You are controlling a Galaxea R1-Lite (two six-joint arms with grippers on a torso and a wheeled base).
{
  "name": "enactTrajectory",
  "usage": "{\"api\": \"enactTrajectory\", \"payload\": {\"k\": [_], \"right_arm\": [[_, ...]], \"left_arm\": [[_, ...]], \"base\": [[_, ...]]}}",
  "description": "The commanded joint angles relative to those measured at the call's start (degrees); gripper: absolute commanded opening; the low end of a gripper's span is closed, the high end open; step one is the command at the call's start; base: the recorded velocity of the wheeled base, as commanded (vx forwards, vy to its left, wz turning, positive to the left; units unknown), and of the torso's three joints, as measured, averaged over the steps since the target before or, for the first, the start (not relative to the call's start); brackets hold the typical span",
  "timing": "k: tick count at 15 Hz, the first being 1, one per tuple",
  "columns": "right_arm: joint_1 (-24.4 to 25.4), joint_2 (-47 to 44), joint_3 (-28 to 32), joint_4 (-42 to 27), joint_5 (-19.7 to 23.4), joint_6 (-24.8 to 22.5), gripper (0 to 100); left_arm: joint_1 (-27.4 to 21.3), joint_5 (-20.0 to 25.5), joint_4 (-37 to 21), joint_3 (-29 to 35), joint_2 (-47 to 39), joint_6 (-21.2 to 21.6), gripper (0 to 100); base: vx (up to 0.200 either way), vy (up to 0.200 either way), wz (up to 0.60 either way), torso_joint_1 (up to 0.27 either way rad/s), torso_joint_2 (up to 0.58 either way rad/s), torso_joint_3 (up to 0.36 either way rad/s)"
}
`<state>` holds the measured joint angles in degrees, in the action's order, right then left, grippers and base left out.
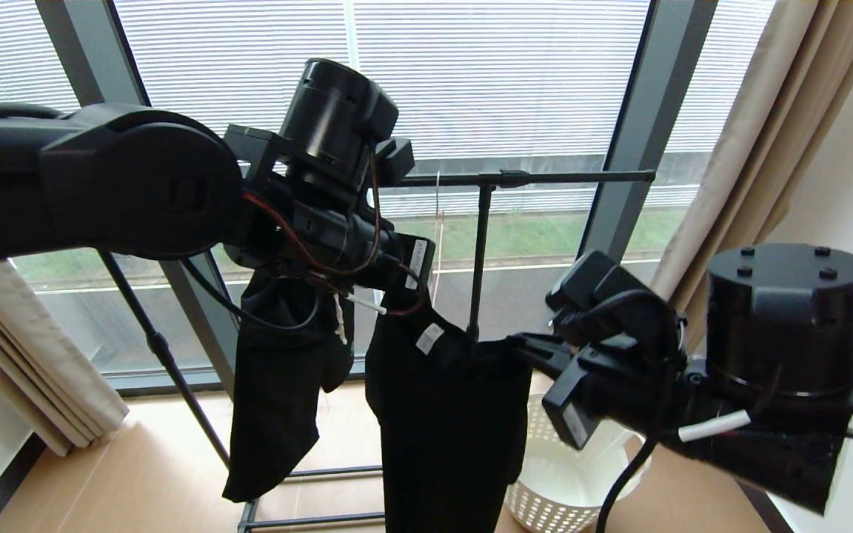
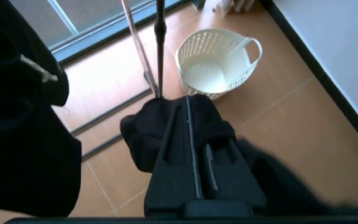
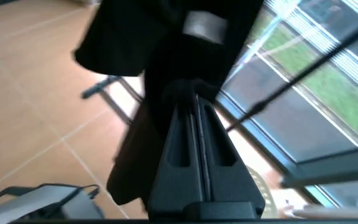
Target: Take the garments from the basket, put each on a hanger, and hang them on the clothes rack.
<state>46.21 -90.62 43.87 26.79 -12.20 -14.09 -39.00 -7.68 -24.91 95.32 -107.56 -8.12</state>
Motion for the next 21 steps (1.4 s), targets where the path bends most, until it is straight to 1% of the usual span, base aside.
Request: {"api": "enactTrajectory", "payload": {"k": [1, 3, 5, 6, 8, 9, 11, 12, 13, 15, 16, 17, 18, 21], "right_arm": [[-7.4, -1.7, 2.9, 0.2, 0.1, -1.4, 0], [-9.5, -4.0, 6.4, 0.3, 0.2, -1.3, 0], [-9.5, -5.9, 8.7, 0.3, 0.2, -1.2, 0], [-9.3, -7.3, 9.9, 0.4, 0.2, -0.9, 0], [-8.9, -8.8, 10.5, 0.4, 0.2, 0.1, 0], [-7.7, -10.2, 12.0, 0.4, 0.0, 2.7, 0], [-5.6, -12.2, 14.9, 0.3, -2.0, 7.2, 0], [-4.6, -13.8, 17.0, 0.3, -4.3, 10.5, 0], [-3.3, -15.0, 18.8, 0.3, -5.7, 13.1, 0], [-1.5, -16.8, 21.1, 0.3, -7.1, 16.6, 0], [-1.0, -17.0, 21.3, 0.3, -7.3, 17.2, 0], [-0.1, -17.1, 21.5, 0.3, -7.4, 18.7, 0], [0.4, -17.1, 21.8, 0.3, -7.4, 19.0, 0], [0.5, -17.0, 22.0, 0.3, -7.4, 20.2, 0]], "left_arm": [[0.2, -0.1, -0.2, -5.5, 5.2, 0.0, 0], [0.1, -0.2, -0.8, -10.2, 7.9, 0.0, 0], [0.0, -0.2, -0.9, -13.3, 9.6, 0.0, 0], [-0.5, -0.1, -0.8, -16.7, 10.4, -0.1, 0], [-1.3, -0.1, -0.8, -19.6, 10.7, -0.5, 0], [-2.4, 0.2, -0.7, -21.1, 10.5, -1.5, 0], [-5.2, 0.3, -0.7, -21.6, 9.6, -3.6, 0], [-7.0, 0.3, -0.7, -21.6, 8.8, -3.9, 0], [-8.6, 0.5, -0.4, -21.4, 8.2, -4.0, 0], [-11.5, 1.8, -0.2, -19.9, 6.8, -5.7, 0], [-12.0, 1.8, -0.2, -19.4, 6.5, -6.3, 0], [-12.8, 2.0, -0.2, -17.6, 5.4, -8.5, 0], [-13.0, 2.0, -0.2, -17.0, 5.0, -9.4, 0], [-13.4, 2.0, -0.2, -16.9, 5.0, -10.5, 0]], "base": [[0.0, 0.0, 0.0, 0.0, 0.0, 0.0], [0.0, 0.0, 0.0, 0.0, 0.0, 0.0], [0.0, 0.0, 0.0, 0.0, 0.0, 0.0], [0.0, 0.0, 0.0, 0.0, 0.0, 0.0], [0.0, 0.0, 0.0, 0.0, 0.0, 0.0], [0.0, 0.0, 0.0, 0.0, 0.0, 0.0], [0.0, 0.0, 0.0, 0.0, 0.0, 0.0], [0.0, 0.0, 0.0, 0.0, 0.0, 0.0], [0.0, 0.0, 0.0, 0.0, 0.0, 0.0], [0.0, 0.0, 0.0, 0.0, 0.0, 0.0], [0.0, 0.0, 0.0, 0.0, 0.0, 0.0], [0.0, 0.0, 0.0, 0.0, 0.0, 0.0], [0.0, 0.0, 0.0, 0.0, 0.0, 0.0], [0.0, 0.0, 0.0, 0.0, 0.0, 0.0]]}}
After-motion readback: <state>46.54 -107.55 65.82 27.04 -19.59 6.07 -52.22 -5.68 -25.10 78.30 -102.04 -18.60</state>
